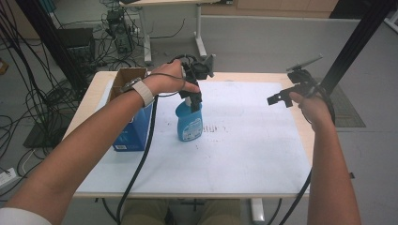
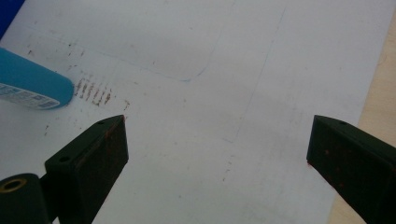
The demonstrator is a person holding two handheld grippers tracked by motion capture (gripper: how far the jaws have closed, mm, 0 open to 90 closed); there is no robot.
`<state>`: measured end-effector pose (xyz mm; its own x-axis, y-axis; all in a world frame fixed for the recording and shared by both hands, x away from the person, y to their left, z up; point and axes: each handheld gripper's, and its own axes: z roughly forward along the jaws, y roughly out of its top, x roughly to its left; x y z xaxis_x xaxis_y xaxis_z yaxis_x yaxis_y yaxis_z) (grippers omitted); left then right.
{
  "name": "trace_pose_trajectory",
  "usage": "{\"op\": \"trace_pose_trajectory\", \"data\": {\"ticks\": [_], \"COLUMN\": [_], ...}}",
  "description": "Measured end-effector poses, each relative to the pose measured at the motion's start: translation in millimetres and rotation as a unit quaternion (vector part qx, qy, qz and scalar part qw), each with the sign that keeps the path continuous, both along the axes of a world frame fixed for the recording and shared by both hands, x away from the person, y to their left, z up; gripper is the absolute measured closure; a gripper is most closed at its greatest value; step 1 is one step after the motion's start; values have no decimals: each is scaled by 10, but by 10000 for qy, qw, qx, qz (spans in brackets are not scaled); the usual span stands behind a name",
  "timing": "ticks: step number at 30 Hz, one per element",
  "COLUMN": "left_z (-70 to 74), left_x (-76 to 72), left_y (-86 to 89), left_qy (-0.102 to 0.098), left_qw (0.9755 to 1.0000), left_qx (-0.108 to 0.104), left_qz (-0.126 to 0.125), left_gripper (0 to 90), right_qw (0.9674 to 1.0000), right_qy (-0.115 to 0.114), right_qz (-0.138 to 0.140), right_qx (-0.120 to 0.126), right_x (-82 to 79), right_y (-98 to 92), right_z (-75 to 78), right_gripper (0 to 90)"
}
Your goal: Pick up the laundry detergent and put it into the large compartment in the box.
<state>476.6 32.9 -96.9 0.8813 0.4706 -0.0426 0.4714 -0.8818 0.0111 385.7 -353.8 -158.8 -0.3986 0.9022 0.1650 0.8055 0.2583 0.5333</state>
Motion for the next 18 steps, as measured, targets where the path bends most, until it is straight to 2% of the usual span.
{"op": "trace_pose_trajectory", "data": {"ticks": [18], "left_z": [0], "left_x": [2], "left_y": [20], "left_qy": [3], "left_qw": [10000], "left_qx": [4], "left_qz": [79], "left_gripper": [71], "right_qw": [10000], "right_qy": [2], "right_qz": [-4], "right_qx": [-1], "right_x": [-6], "right_y": [5], "right_z": [4], "right_gripper": [54]}}
